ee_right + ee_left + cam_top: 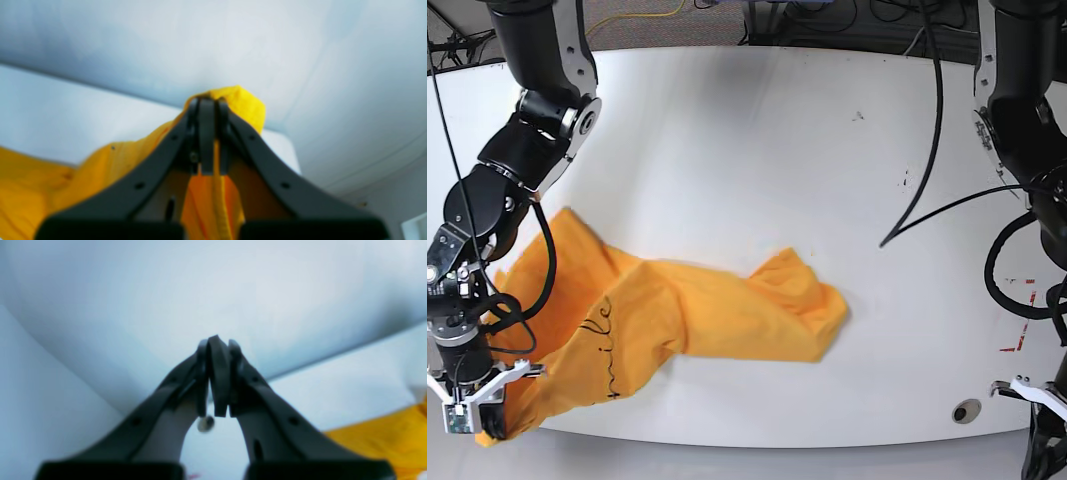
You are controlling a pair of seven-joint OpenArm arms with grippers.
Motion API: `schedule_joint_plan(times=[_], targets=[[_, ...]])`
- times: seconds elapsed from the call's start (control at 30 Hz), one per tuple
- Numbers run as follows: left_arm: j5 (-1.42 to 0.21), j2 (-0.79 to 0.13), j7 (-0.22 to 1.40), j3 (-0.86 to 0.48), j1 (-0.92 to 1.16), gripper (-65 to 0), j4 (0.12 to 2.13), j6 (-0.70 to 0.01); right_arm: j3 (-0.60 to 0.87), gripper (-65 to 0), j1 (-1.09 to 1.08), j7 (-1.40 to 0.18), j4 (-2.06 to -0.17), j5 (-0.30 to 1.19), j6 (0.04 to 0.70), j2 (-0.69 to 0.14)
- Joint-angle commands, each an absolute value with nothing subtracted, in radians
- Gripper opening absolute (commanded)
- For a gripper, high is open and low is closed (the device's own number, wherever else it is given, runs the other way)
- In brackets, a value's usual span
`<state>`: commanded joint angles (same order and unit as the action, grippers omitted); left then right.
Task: Fold the T-shirt properly
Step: 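Drag the shirt with the right gripper while the left gripper releases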
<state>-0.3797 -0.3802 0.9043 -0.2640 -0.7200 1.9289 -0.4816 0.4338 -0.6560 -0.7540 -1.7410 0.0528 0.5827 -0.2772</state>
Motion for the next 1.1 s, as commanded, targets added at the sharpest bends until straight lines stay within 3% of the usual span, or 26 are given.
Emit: schedule_joint_plan(times=[0.5,0.97,1.1], targets=[[-0.371,-0.383,0.93,-0.254,-0.808,-64.9,1.938,-0.473,0.421,-65.0,-0.768,-0.774,-1.715,0.051,0.588,-0.339],[-0.38,-0.368,0.928,-0.267,-0.528,-64.2,1.913,-0.471,0.355,-65.0,-0.683,-0.78,-1.697,0.053,0.602,-0.307],[-0.389,-0.328,0.921,-0.269,-0.463,-59.6,1.884,-0.467,0.35,-65.0,-0.661,-0.788,-1.704,0.053,0.606,-0.291]])
